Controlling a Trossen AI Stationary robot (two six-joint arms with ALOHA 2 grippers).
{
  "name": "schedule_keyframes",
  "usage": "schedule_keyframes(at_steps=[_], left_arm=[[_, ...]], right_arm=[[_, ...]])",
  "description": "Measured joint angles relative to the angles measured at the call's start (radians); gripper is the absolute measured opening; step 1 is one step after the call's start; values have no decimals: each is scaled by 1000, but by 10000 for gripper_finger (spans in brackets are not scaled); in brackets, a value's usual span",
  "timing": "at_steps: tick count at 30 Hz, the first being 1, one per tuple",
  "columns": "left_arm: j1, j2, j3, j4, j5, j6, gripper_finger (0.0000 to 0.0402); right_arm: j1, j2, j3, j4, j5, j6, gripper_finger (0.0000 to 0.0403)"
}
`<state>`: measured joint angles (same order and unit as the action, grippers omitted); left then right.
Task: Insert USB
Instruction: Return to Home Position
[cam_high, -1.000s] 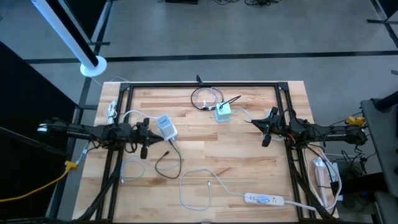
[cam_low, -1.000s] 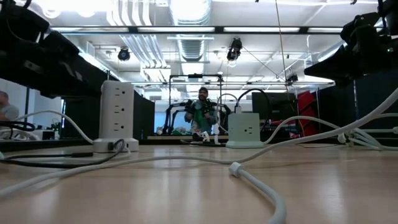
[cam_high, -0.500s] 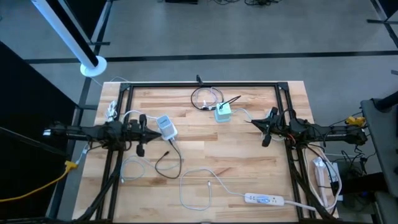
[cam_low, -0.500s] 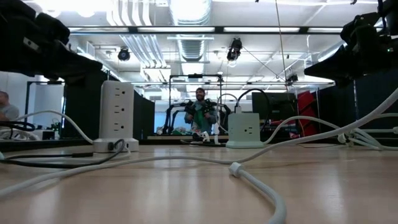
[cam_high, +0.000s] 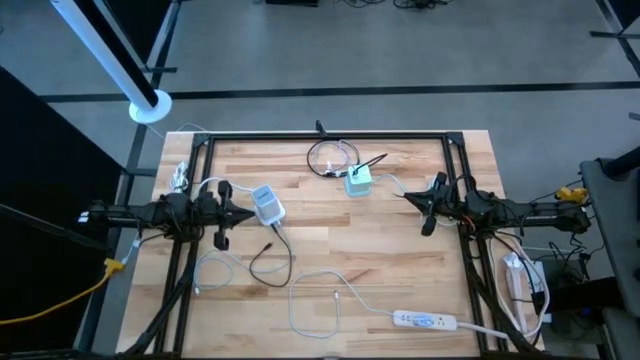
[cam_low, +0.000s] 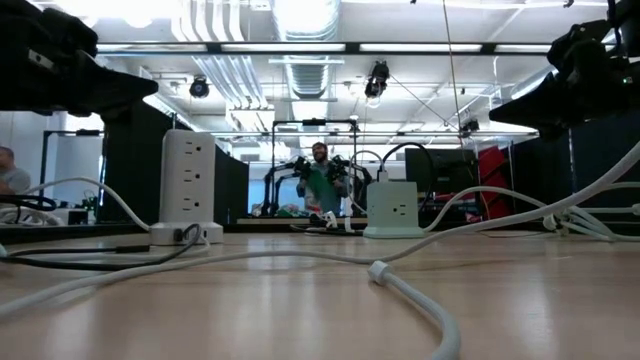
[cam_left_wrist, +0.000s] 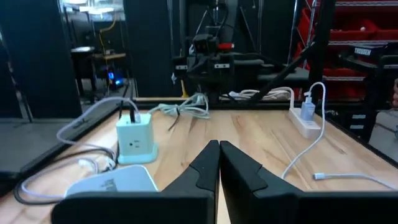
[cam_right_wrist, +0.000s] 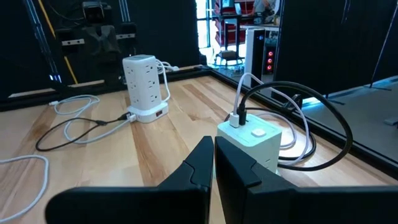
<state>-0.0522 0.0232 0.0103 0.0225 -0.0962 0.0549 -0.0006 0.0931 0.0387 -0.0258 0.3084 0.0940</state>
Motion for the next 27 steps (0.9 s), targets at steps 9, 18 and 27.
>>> schedule_keyframes(at_steps=[9, 18, 27], left_arm=[[0, -16, -1, 0, 13, 70, 0], [1, -13, -1, -7, 48, 77, 0], [2, 21, -1, -5, 36, 84, 0]], right_arm=[[0, 0, 0, -1, -46, -7, 0], [0, -2, -1, -5, -123, -51, 0], [0, -51, -1, 19, -122, -137, 0]])
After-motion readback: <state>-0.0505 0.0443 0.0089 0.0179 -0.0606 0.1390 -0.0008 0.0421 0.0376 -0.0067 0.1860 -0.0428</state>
